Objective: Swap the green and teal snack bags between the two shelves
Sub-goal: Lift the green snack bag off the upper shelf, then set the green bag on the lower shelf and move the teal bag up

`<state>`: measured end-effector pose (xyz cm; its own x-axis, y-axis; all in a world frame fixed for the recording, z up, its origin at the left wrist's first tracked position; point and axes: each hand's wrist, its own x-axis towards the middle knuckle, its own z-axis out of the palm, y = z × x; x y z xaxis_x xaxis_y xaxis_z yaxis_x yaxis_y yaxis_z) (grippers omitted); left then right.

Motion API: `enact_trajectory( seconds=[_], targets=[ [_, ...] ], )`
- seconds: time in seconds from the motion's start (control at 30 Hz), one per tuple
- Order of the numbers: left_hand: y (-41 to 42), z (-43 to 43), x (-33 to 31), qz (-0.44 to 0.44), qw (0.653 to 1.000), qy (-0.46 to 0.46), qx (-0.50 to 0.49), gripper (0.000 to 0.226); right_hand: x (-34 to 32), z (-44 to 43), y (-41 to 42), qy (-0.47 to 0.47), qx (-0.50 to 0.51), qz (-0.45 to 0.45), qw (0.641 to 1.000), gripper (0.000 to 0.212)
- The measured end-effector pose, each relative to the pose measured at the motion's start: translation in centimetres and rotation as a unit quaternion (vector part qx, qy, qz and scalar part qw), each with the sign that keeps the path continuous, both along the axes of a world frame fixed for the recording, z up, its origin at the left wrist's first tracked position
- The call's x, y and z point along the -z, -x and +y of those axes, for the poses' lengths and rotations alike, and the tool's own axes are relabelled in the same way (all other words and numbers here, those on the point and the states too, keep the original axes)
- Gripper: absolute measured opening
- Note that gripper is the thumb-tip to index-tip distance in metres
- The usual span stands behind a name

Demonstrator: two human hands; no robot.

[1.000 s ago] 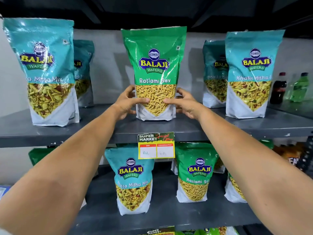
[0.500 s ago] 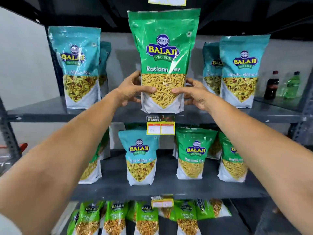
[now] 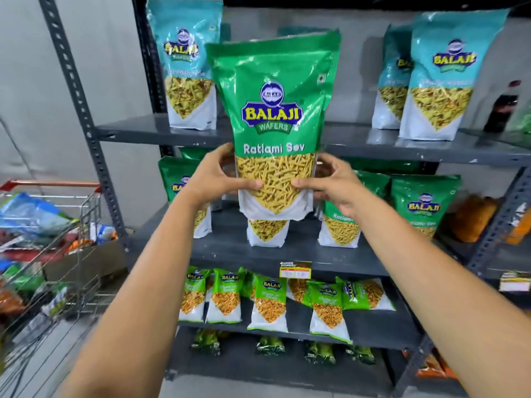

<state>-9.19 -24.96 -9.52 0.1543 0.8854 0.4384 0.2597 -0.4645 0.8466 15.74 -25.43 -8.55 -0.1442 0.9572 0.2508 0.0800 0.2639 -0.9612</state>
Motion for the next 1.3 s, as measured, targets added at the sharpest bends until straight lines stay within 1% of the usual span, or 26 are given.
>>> enact_trajectory(
  seconds=[0.03,0.1,0.17,0.23,0.27,0.37,0.47,0.57,0.67,0.73,0.8,0.83,0.9,0.93,0.97,1.0,1.03,1.07,1.1,1.13,1.17,1.2,1.23,1.27,1.3],
  targets=[
    [0.5,-0.1,1.3,-0.008,1.000,0.014,0.008,0.076,1.4,0.1,0.8,0.004,0.008,-0.001,1.000,0.049],
    [2.4,0.6,4.3,-0.012,0.999,0.049,0.008,0.066,4.7,1.1,2.6,0.019,0.024,0.002,1.000,0.056],
    [4.5,1.5,7.3,0.002,0.997,0.079,-0.006,0.069,8.5,2.4,4.6,0.037,0.030,0.018,0.999,0.059],
    [6.5,2.4,10.3,0.012,0.994,0.106,-0.025,0.081,12.4,3.5,6.9,0.058,0.032,0.025,0.997,0.057],
    [7.5,3.2,11.9,0.011,0.992,0.118,-0.033,0.083,14.3,4.2,8.1,0.071,0.036,0.029,0.996,0.058],
    [9.5,5.7,15.9,0.018,0.988,0.141,-0.059,0.081,19.0,7.1,11.1,0.113,0.046,0.028,0.992,0.066],
    [11.6,9.6,18.8,0.025,0.983,0.167,-0.078,0.083,21.6,11.6,13.6,0.127,0.043,0.024,0.991,0.063],
    [13.5,13.1,20.2,0.046,0.977,0.169,-0.119,0.083,22.8,15.2,16.0,0.126,0.038,0.008,0.991,0.075],
    [14.6,16.0,21.3,0.049,0.973,0.162,-0.158,0.079,23.9,18.5,17.6,0.129,0.023,-0.008,0.991,0.077],
    [15.0,17.3,22.4,0.041,0.969,0.164,-0.179,0.075,24.4,20.0,18.2,0.132,0.009,-0.020,0.991,0.073],
    [14.9,18.3,23.5,0.040,0.967,0.168,-0.185,0.078,24.8,21.0,18.3,0.138,0.015,-0.035,0.990,0.069],
    [14.7,18.8,24.2,0.025,0.966,0.174,-0.187,0.078,24.9,21.4,18.2,0.139,0.014,-0.037,0.990,0.065],
    [13.6,18.9,25.3,-0.019,0.961,0.189,-0.201,0.071,24.7,21.7,17.9,0.115,0.002,-0.052,0.992,0.054],
    [12.9,18.5,25.5,-0.028,0.957,0.188,-0.221,0.067,24.5,21.7,17.7,0.085,0.010,-0.071,0.994,0.049],
    [12.3,17.7,25.4,-0.019,0.948,0.180,-0.263,0.062,24.2,21.4,17.5,0.052,0.027,-0.086,0.995,0.044],
    [11.8,16.9,25.6,-0.002,0.932,0.171,-0.319,0.054,24.2,21.0,17.2,0.025,0.049,-0.085,0.995,0.039],
    [11.1,16.1,25.7,0.015,0.911,0.160,-0.380,0.047,24.4,20.5,16.9,0.015,0.077,-0.079,0.994,0.033],
    [9.8,15.2,25.9,0.025,0.897,0.150,-0.414,0.043,24.8,20.1,16.1,-0.001,0.113,-0.071,0.991,0.026],
    [8.0,14.3,25.9,0.038,0.898,0.155,-0.410,0.041,25.4,19.4,14.8,-0.010,0.151,-0.056,0.987,0.019],
    [6.2,13.8,26.2,0.061,0.910,0.165,-0.376,0.038,25.6,18.1,13.4,-0.017,0.176,-0.029,0.984,0.015],
    [4.9,13.8,26.2,0.090,0.924,0.175,-0.329,0.034,25.6,17.6,12.4,-0.017,0.210,-0.001,0.978,0.018],
    [2.2,15.7,27.3,0.129,0.941,0.196,-0.242,0.028,26.6,17.9,9.9,0.003,0.295,0.018,0.955,0.025],
    [-0.8,17.4,28.2,0.161,0.948,0.211,-0.176,0.028,27.6,18.6,7.2,0.030,0.360,0.041,0.932,0.032],
    [-2.0,17.8,27.8,0.164,0.952,0.208,-0.155,0.044,27.6,19.3,6.0,0.046,0.370,0.063,0.926,0.038],
    [-3.4,18.3,27.7,0.156,0.954,0.210,-0.148,0.065,27.9,19.9,4.6,0.066,0.350,0.064,0.932,0.042]
  ],
)
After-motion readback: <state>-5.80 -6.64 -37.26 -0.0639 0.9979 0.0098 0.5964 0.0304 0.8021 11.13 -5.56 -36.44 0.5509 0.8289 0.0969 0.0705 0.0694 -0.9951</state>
